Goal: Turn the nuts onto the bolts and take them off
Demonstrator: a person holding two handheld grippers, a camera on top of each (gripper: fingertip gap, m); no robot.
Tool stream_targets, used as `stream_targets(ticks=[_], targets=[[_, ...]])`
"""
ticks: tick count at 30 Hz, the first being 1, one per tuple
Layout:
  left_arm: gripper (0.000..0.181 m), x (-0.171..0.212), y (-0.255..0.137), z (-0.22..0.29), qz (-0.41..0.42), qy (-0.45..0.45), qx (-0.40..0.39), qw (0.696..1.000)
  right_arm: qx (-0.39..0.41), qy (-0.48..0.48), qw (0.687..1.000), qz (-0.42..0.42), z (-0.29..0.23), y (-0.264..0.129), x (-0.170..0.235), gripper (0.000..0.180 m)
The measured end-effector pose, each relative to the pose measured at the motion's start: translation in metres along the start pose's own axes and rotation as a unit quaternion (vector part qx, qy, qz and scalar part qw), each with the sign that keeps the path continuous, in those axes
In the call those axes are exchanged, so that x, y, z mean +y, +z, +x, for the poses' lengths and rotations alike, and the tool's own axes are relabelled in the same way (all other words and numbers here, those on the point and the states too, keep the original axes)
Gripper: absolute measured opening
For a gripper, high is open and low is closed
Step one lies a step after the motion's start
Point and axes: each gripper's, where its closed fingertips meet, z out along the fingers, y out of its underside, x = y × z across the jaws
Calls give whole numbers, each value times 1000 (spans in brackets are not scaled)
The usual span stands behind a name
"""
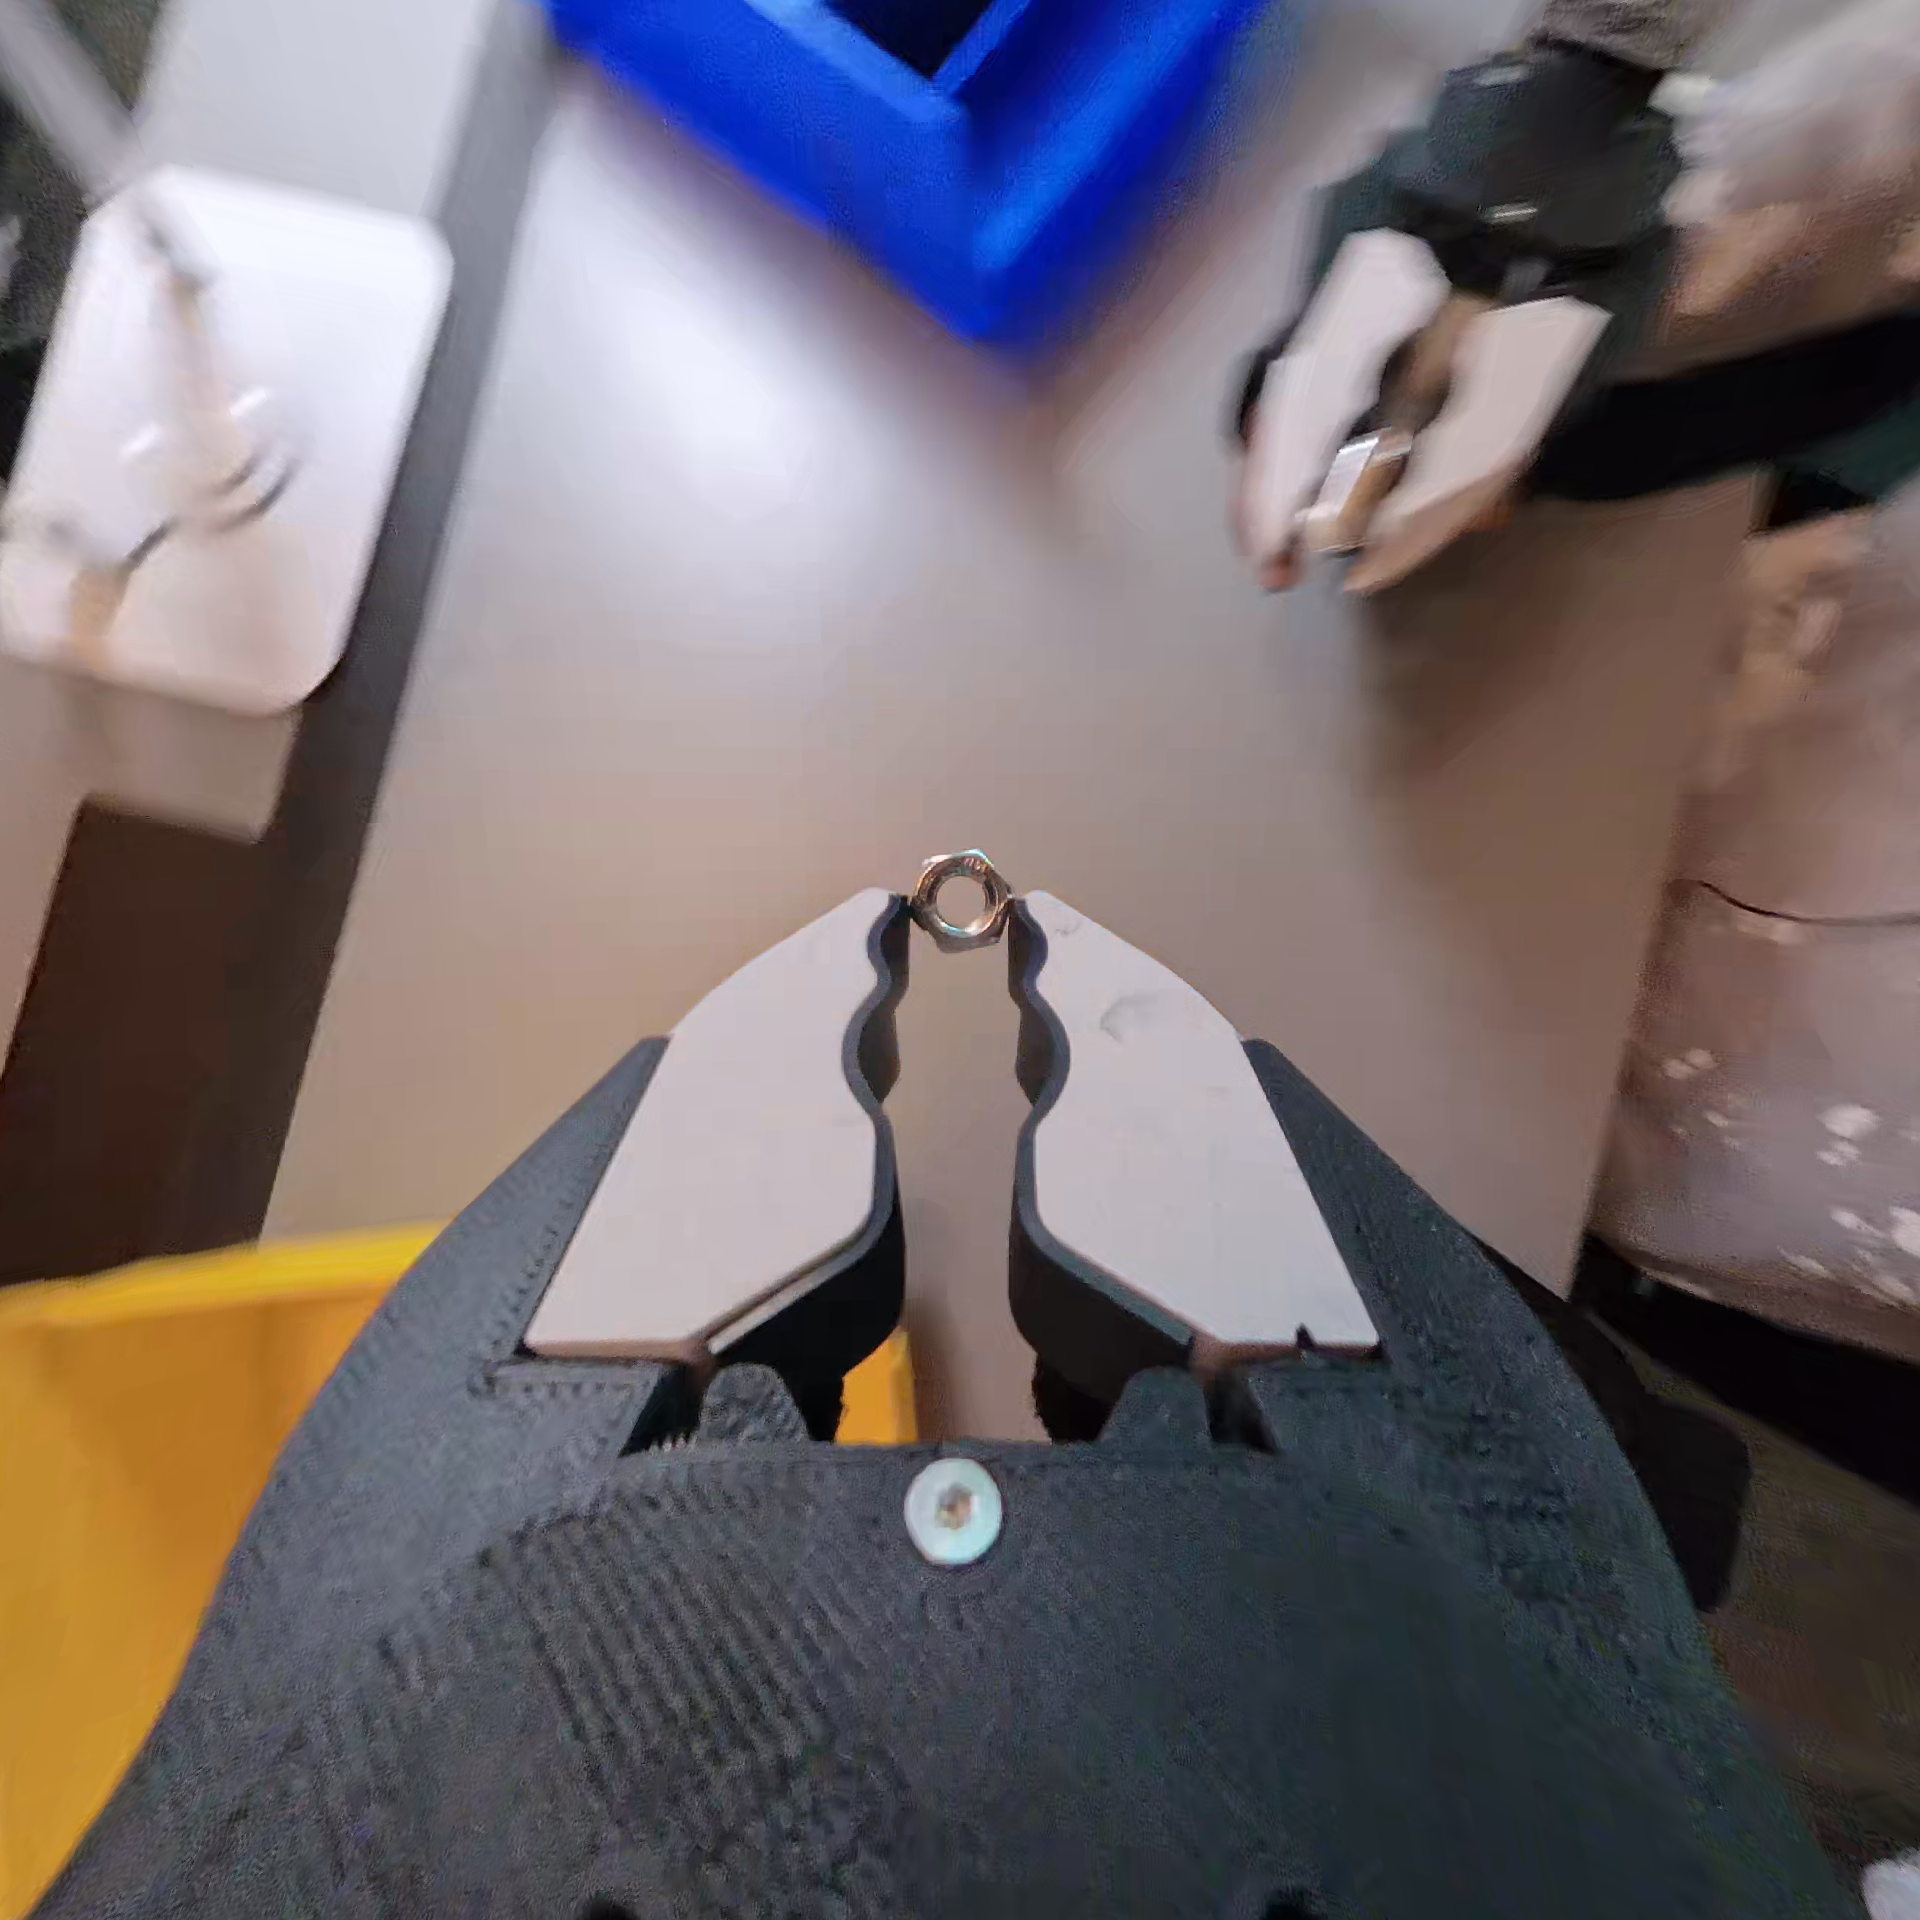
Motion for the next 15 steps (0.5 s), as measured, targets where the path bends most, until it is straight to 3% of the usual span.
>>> stream_targets(ticks=[5, 15], targets=[[19, -49, 47, 83, -21, 124, 112, 986, 2, -19, 1000, -6, -8, 5, 2, 18], [19, -66, 87, 104, -58, 172, 143, 973, 9, -22, 1000, 2, -9, 4, -2, 18]])
